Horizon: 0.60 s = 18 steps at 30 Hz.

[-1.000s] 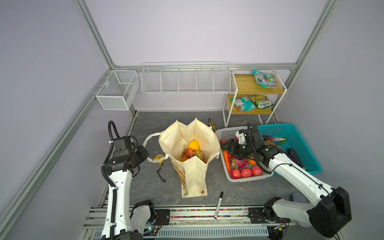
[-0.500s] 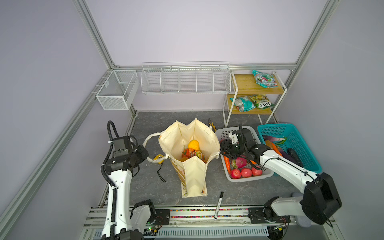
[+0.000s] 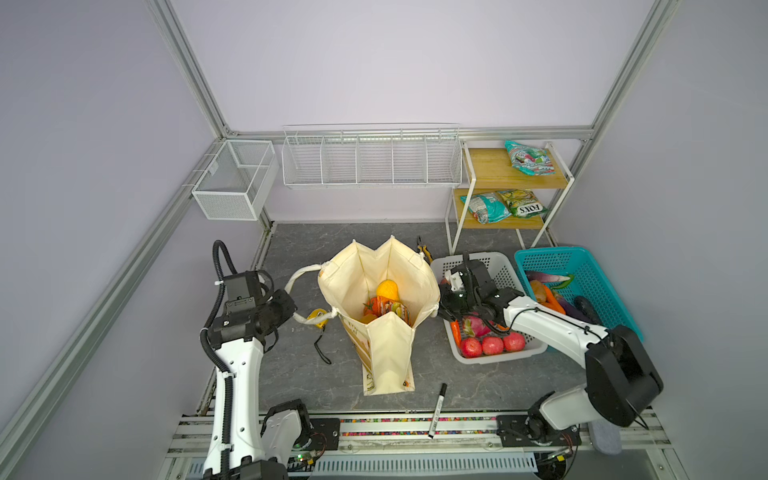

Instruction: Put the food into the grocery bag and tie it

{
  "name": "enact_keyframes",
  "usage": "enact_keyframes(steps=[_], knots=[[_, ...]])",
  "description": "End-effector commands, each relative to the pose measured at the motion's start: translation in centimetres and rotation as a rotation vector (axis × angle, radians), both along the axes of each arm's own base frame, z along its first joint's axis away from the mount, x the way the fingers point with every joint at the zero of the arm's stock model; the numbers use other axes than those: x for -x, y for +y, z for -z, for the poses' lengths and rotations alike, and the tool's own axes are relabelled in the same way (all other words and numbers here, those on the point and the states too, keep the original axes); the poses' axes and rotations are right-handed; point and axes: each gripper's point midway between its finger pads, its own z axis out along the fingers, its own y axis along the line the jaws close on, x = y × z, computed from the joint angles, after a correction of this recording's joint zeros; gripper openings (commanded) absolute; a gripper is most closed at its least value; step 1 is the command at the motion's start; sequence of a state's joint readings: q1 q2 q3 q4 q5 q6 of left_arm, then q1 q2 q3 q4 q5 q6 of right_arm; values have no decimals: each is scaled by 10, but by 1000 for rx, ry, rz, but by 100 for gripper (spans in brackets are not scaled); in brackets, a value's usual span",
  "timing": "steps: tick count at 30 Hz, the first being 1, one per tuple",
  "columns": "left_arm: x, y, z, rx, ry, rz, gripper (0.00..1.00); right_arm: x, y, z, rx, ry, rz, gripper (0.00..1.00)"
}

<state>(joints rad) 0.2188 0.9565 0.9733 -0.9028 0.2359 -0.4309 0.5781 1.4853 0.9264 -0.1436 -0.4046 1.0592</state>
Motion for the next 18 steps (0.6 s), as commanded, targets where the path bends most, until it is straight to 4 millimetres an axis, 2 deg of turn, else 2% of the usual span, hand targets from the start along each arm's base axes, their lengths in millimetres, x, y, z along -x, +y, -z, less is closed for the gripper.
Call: enact_keyframes(steps=[1, 7, 11, 15, 18], knots=[[-3, 5, -11, -16, -23, -6, 0, -6, 5, -9, -16, -26, -4, 40], [-4, 5, -16, -15, -31, -8, 0, -4, -3, -18, -6, -48, -3, 16], [-5, 5, -21, -13, -38, -8, 0, 1, -18, -36, 8, -81, 12, 7], [-5, 5, -39, -18, -66, -9, 0, 6, -46, -75, 59, -184, 44, 7], [-4, 1, -59, -5, -105, 2, 0, 9, -65, -112, 101, -290, 63, 7]])
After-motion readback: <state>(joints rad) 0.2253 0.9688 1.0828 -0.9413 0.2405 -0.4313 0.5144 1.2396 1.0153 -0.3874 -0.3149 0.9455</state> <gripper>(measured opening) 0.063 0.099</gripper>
